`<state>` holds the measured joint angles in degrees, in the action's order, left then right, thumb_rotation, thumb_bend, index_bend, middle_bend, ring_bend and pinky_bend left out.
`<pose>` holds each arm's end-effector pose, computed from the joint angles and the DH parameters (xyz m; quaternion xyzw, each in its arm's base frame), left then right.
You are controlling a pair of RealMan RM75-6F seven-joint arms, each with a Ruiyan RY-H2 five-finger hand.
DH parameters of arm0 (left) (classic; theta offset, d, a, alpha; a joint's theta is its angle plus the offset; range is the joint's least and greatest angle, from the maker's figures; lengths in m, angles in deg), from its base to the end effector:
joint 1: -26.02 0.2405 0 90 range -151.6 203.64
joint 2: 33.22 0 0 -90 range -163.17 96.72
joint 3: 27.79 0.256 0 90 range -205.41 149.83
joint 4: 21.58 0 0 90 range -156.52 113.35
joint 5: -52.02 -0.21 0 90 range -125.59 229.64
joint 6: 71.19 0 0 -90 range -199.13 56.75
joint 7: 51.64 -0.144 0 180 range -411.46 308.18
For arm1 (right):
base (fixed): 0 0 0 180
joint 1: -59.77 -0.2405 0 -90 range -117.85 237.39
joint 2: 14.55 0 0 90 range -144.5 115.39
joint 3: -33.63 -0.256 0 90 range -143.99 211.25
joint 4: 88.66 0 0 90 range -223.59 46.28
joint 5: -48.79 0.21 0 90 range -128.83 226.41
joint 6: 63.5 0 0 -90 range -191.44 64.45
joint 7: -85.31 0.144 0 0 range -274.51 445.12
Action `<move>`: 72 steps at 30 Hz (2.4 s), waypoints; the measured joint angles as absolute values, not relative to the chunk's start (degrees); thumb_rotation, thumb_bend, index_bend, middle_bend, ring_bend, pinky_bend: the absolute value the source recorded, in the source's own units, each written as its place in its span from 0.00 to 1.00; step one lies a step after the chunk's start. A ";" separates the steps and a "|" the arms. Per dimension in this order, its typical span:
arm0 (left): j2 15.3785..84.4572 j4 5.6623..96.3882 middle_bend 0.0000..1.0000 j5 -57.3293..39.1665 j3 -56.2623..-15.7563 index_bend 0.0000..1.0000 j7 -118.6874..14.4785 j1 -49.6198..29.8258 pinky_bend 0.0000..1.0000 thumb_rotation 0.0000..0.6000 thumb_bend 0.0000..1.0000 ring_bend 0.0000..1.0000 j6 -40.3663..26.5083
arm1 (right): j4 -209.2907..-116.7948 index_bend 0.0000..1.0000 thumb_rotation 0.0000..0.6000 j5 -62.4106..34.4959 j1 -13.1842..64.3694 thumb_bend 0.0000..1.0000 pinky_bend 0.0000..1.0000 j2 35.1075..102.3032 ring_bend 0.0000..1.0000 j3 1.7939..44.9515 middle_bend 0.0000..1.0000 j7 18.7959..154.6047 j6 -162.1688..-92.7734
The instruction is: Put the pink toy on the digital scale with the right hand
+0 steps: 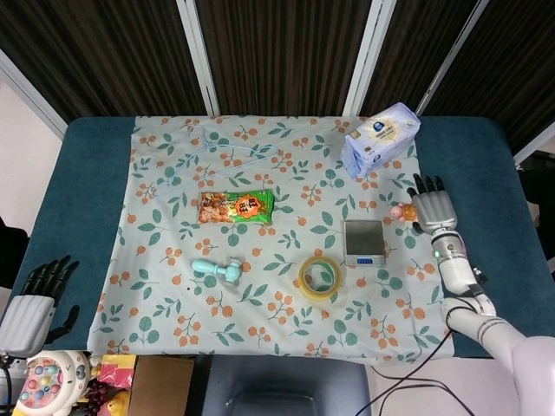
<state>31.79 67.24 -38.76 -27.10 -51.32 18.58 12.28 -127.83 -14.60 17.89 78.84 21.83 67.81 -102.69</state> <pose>-0.3099 0.1820 0.1431 -0.6510 -0.3683 -0.3755 0.5473 -0.3115 -0.4334 0.0581 0.7060 -0.3144 0.1558 0.6151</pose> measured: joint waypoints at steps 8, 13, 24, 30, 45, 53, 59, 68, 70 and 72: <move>31.65 67.24 0.01 -38.53 -27.24 0.00 -51.07 18.67 0.10 1.00 0.45 0.01 12.44 | -119.24 0.43 1.00 -13.85 15.14 0.39 0.00 84.60 0.00 21.83 0.00 66.72 -98.56; 31.51 67.20 0.01 -38.55 -27.23 0.00 -50.71 18.66 0.10 1.00 0.45 0.01 12.41 | -116.27 0.44 1.00 -13.61 14.59 0.39 0.00 86.41 0.00 21.74 0.00 66.01 -97.13; 31.07 67.33 0.01 -38.97 -27.12 0.00 -49.69 19.01 0.10 1.00 0.45 0.01 13.22 | -114.13 0.70 1.00 -11.75 13.84 0.48 0.00 87.87 0.00 19.55 0.06 65.19 -96.48; 30.85 67.37 0.01 -39.14 -27.03 0.00 -49.31 19.20 0.10 1.00 0.45 0.01 13.54 | -114.99 0.74 1.00 -11.10 14.07 0.49 0.00 87.56 0.00 18.87 0.08 63.85 -97.33; 30.57 67.63 0.01 -40.23 -26.84 0.00 -48.57 19.45 0.10 1.00 0.45 0.01 14.48 | -148.18 0.68 1.00 -17.81 18.10 0.49 0.00 75.95 0.00 21.59 0.08 59.94 -112.18; 30.03 67.65 0.01 -40.69 -26.71 0.00 -47.40 19.82 0.10 1.00 0.45 0.01 15.36 | -158.64 0.61 1.00 -18.53 19.22 0.49 0.00 73.88 0.00 24.68 0.07 44.80 -117.73; 29.83 67.50 0.01 -41.00 -26.63 0.00 -46.83 19.94 0.10 1.00 0.45 0.01 15.61 | -159.31 0.54 1.00 -15.12 19.36 0.49 0.00 74.66 0.00 25.69 0.06 39.01 -118.97; 29.96 67.72 0.01 -40.98 -26.64 0.00 -47.24 19.98 0.10 1.00 0.45 0.01 15.55 | -158.20 0.38 1.00 -13.85 18.67 0.49 0.00 75.61 0.00 26.64 0.02 38.61 -117.63; 29.95 67.71 0.01 -40.86 -26.70 0.00 -47.21 19.98 0.10 1.00 0.45 0.01 15.51 | -158.54 0.37 1.00 -13.81 18.72 0.49 0.00 75.39 0.00 26.83 0.01 38.52 -117.70; 29.92 67.70 0.01 -40.84 -26.71 0.00 -47.12 19.99 0.10 1.00 0.45 0.01 15.50 | -158.99 0.37 1.00 -13.93 18.86 0.49 0.00 75.01 0.00 26.99 0.01 38.63 -118.03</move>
<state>29.92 67.70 -40.84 -26.71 -47.12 19.99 15.50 -158.99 -13.93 18.86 75.01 26.99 38.63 -118.03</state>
